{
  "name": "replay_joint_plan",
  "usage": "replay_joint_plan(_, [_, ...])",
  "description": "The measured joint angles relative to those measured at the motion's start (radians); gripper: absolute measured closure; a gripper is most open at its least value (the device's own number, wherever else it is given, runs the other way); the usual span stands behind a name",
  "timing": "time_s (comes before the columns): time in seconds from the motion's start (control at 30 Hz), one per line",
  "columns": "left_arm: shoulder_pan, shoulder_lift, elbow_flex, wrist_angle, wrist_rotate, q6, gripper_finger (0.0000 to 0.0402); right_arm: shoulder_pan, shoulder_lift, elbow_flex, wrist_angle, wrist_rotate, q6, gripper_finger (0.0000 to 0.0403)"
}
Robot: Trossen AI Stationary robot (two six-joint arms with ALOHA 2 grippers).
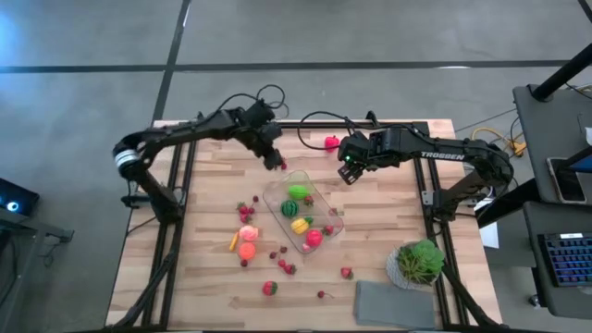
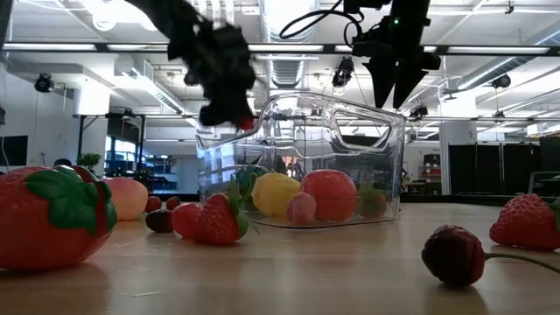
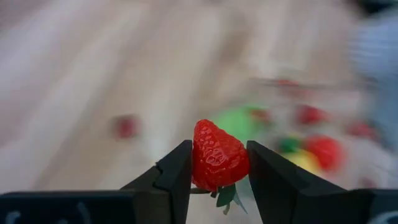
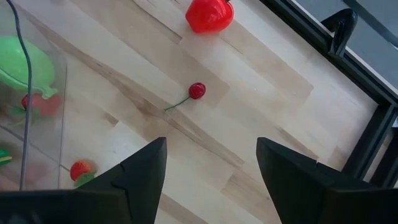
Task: Pick and placing Produce into tupperware
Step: Put the red strawberry into the transparent bin, then put the red apple into the transparent bin
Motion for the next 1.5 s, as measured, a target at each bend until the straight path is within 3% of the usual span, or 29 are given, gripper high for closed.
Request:
replay_joint_plan(0.07, [-0.046,-0.035,-0.001,0.031,0.044,0.005,0.0279,0.000,0.000,0.000,-0.001,0.000,0.000,0.0163])
replay_joint_plan(0.37, [-0.189,-0.033,-0.015,0.034,0.048,-0.052,0.0263,0.000,0.000,0.000,-0.017,0.000,0.006,0.0163])
replay_joint_plan(0.87, [-0.214,-0.026,-0.011,0.033,0.039,-0.164,0.0127,-0.002,0.000,0.000,-0.117,-0.009,0.043,0.0151])
replay_joint_plan(1.03, [-0.213,-0.053,-0.006,0.033,-0.034,-0.189,0.0121,-0.052,0.003,0.000,-0.084,-0.040,0.047,0.0151])
replay_joint_plan(1.2, [-0.212,-0.112,-0.013,0.027,-0.172,-0.225,0.0121,-0.184,0.032,0.000,0.058,-0.111,0.106,0.0152])
replay_joint_plan(1.37, [-0.213,-0.202,-0.015,0.007,-0.295,-0.254,0.0121,-0.304,0.111,0.000,0.219,-0.238,0.023,0.0149])
replay_joint_plan(1.5, [-0.213,-0.280,-0.030,0.008,-0.348,-0.274,0.0121,-0.342,0.190,-0.001,0.294,-0.266,-0.061,0.0154])
